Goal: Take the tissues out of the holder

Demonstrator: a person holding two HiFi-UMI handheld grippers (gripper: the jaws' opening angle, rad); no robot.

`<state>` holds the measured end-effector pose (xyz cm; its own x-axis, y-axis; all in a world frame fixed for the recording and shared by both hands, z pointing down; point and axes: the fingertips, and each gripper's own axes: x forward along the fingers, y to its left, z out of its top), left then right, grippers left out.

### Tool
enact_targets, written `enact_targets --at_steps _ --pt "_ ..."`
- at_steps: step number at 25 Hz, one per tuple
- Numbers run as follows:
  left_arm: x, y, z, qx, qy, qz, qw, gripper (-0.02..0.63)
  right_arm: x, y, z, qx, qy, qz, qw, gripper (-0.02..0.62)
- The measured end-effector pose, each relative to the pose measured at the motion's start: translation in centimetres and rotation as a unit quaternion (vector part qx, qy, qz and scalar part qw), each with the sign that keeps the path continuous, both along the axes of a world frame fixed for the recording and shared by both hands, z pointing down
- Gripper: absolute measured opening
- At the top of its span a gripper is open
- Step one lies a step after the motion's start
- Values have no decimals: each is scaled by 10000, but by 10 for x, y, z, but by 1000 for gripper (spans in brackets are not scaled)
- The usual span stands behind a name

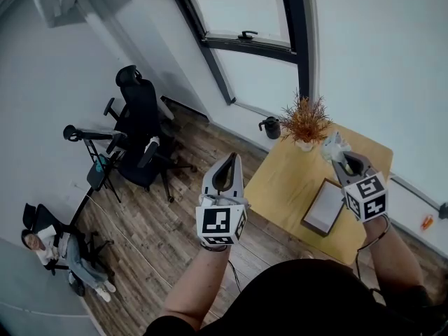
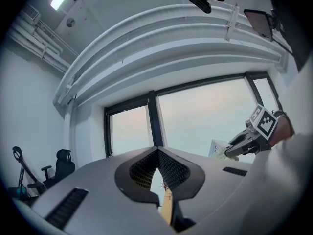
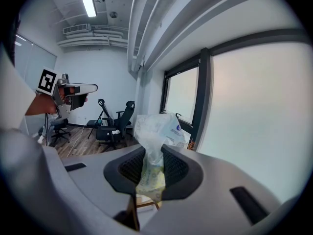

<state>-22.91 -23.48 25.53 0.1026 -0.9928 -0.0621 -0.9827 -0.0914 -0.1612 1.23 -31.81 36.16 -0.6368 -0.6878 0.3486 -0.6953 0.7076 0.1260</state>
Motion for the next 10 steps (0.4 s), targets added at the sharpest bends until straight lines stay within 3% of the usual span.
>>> enact_targets --at_steps 10 --pt "6 0 1 9 82 82 9999 5 -1 4 -6 37 50 -15 10000 78"
